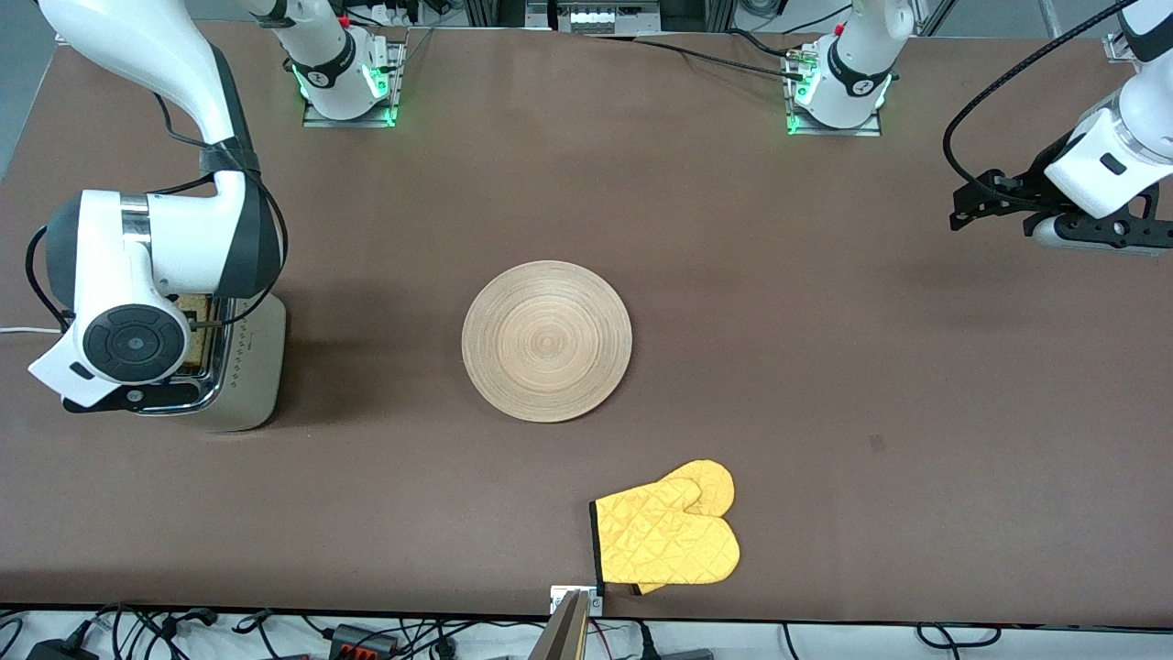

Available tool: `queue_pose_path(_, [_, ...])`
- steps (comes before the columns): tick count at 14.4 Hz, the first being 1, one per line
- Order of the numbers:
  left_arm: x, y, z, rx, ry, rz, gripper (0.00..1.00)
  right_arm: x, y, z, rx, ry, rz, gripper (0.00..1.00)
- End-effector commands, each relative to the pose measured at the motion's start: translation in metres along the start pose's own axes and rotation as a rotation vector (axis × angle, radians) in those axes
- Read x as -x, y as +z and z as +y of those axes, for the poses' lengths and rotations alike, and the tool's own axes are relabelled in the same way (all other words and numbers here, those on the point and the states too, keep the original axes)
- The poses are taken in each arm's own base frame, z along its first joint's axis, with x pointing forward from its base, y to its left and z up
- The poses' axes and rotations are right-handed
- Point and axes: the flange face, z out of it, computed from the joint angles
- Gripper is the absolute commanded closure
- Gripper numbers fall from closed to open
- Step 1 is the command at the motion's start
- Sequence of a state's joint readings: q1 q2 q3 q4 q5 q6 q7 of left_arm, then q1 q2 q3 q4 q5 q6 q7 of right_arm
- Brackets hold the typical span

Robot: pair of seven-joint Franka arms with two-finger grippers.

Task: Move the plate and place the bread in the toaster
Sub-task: 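Lower the bread into the toaster slot with the right gripper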

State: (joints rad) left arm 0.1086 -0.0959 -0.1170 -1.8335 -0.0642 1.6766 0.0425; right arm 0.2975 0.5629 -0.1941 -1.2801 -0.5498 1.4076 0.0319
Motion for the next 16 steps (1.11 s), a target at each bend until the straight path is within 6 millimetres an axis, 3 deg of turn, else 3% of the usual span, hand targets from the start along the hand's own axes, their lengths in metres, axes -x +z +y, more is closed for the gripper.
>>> queue_pose_path(1, [-0.003, -0.005, -0.001, -0.009, -0.012, -0.01, 0.0, 0.001, -0.004, -0.003, 0.005, 0.005, 0.014, 0.0])
queue_pose_path(5, [-0.004, -0.005, -0.006, -0.006, -0.021, -0.009, 0.0, 0.0, -0.003, -0.002, 0.002, 0.008, 0.018, 0.0])
queue_pose_path(11, [-0.003, -0.007, -0.002, -0.009, -0.013, -0.005, 0.0, 0.021, -0.045, 0.01, -0.151, 0.029, 0.099, 0.0])
queue_pose_path(16, [0.001, -0.008, 0.0, -0.022, -0.008, -0.023, 0.0, 0.025, -0.063, 0.006, -0.377, 0.032, 0.134, 0.0])
